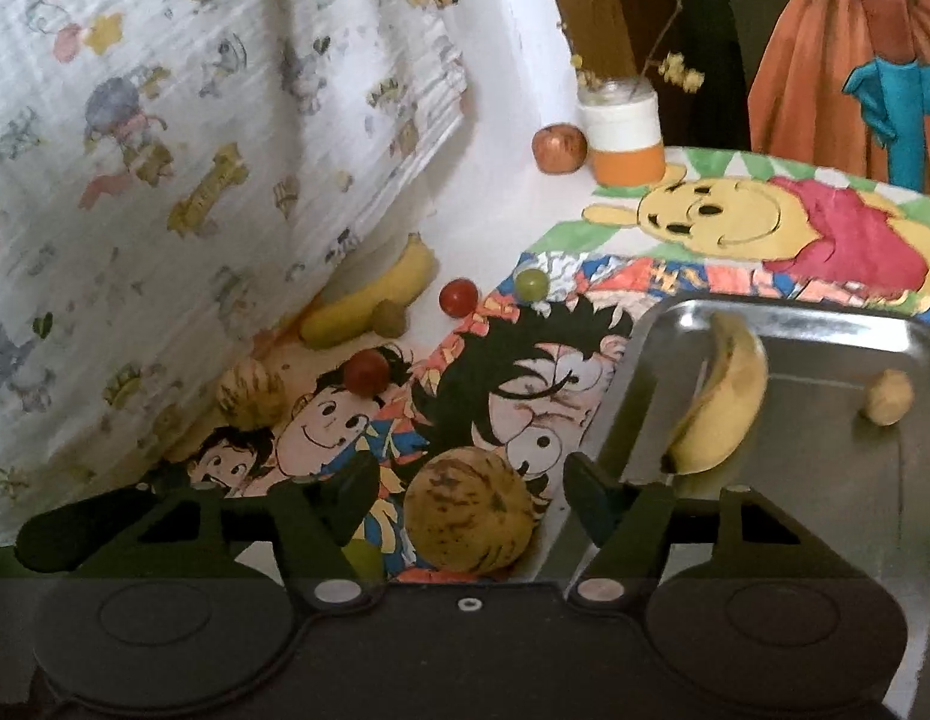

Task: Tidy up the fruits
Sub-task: 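Grasp the pale striped round fruit with the right gripper while the left tool approaches a green grape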

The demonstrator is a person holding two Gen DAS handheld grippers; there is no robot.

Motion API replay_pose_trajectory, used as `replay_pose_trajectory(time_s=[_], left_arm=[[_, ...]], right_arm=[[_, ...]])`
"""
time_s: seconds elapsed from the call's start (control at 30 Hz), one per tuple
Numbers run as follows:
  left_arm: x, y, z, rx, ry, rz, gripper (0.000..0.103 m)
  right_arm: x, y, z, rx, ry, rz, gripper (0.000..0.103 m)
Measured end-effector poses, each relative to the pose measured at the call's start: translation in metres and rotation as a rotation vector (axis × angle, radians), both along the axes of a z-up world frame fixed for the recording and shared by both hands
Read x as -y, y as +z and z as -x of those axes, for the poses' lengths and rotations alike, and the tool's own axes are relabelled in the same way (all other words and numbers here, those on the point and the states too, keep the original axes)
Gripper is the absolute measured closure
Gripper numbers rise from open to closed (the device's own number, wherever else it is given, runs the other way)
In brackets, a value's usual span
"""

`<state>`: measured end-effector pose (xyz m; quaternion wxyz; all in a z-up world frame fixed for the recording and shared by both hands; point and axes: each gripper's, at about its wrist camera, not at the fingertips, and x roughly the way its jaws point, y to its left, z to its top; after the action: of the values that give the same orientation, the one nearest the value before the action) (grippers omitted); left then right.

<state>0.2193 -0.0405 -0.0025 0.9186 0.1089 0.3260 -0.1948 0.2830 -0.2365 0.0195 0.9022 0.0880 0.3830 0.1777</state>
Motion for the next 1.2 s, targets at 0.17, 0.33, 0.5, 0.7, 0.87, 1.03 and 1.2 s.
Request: replay_pose_trajectory(time_s=[0.17,0.33,0.5,0.7,0.87,1.03,1.2], left_arm=[[0.004,-0.005,-0.007,-0.017,0.011,0.009,0.036],[0.002,-0.010,-0.015,-0.044,0.036,0.029,0.045],[0.003,-0.013,-0.018,-0.056,0.029,0.039,0.048],[0.001,-0.014,-0.019,-0.056,0.032,0.053,0.051],[0.002,-0.013,-0.019,-0.054,0.025,0.057,0.053],[0.002,-0.013,-0.019,-0.052,0.019,0.059,0.064],[0.004,-0.013,-0.020,-0.051,0.017,0.066,0.068]], right_arm=[[-0.004,-0.012,-0.008,-0.032,-0.002,-0.002,0.039],[-0.005,-0.019,-0.011,-0.046,-0.002,-0.016,0.040],[-0.005,-0.020,-0.013,-0.047,0.002,-0.030,0.041],[-0.010,-0.021,-0.014,-0.054,0.014,-0.023,0.041],[-0.013,-0.024,-0.014,-0.066,0.027,-0.017,0.042],[-0.013,-0.026,-0.015,-0.071,0.022,-0.022,0.045],[-0.010,-0.027,-0.015,-0.071,0.016,-0.037,0.046]])
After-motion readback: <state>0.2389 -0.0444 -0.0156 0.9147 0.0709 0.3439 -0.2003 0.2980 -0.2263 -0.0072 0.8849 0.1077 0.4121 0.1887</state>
